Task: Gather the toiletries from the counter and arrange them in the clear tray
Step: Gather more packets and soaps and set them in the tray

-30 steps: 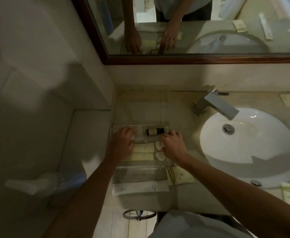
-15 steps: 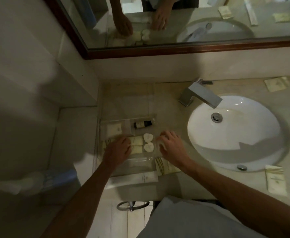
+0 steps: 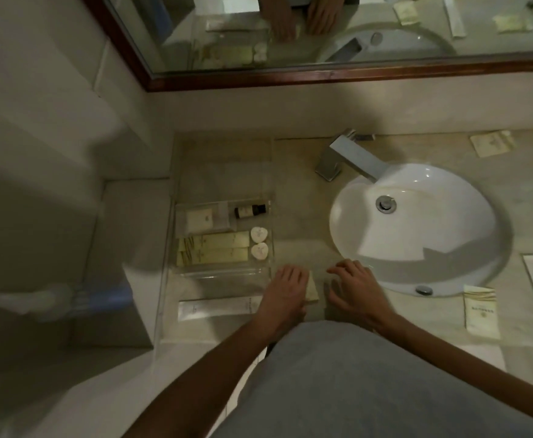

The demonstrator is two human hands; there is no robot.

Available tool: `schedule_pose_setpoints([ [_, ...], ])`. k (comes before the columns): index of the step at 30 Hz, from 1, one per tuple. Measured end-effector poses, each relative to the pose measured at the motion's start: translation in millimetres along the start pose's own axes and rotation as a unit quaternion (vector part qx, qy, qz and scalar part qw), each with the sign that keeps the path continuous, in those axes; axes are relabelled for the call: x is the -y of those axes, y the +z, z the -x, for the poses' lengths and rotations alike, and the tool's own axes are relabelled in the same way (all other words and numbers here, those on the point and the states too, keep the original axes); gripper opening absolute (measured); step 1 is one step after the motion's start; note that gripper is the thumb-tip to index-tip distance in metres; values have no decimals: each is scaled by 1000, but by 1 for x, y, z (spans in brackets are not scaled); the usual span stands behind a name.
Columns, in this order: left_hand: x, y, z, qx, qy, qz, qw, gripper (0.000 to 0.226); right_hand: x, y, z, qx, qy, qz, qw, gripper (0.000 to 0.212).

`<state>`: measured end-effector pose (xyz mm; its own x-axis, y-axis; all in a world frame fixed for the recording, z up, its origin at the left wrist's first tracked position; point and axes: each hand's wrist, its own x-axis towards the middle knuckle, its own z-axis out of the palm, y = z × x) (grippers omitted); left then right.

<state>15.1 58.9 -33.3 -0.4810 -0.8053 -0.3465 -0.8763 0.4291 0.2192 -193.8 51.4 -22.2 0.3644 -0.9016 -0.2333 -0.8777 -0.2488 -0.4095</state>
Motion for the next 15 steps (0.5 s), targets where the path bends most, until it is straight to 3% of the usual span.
schedule_pose_setpoints([
  [3,-13,-1,4,-30,-4,45,999,41,-3,-5,1,-16,0,-23,1000,39],
  [6,-10,0,2,-32,-4,84,996,46,-1,-4,-2,-23,-7,-35,999,38],
  [11,20,-17,3,-74,127,106,983,58,11,-2,-17,-55,-15,-61,996,36],
  [13,51,-35,12,-126,111,96,981,61,17,-1,-22,-54,-17,-61,997,36],
  [15,94,-48,25,-141,39,76,986,61,24,1,-26,-46,-26,-59,997,34],
])
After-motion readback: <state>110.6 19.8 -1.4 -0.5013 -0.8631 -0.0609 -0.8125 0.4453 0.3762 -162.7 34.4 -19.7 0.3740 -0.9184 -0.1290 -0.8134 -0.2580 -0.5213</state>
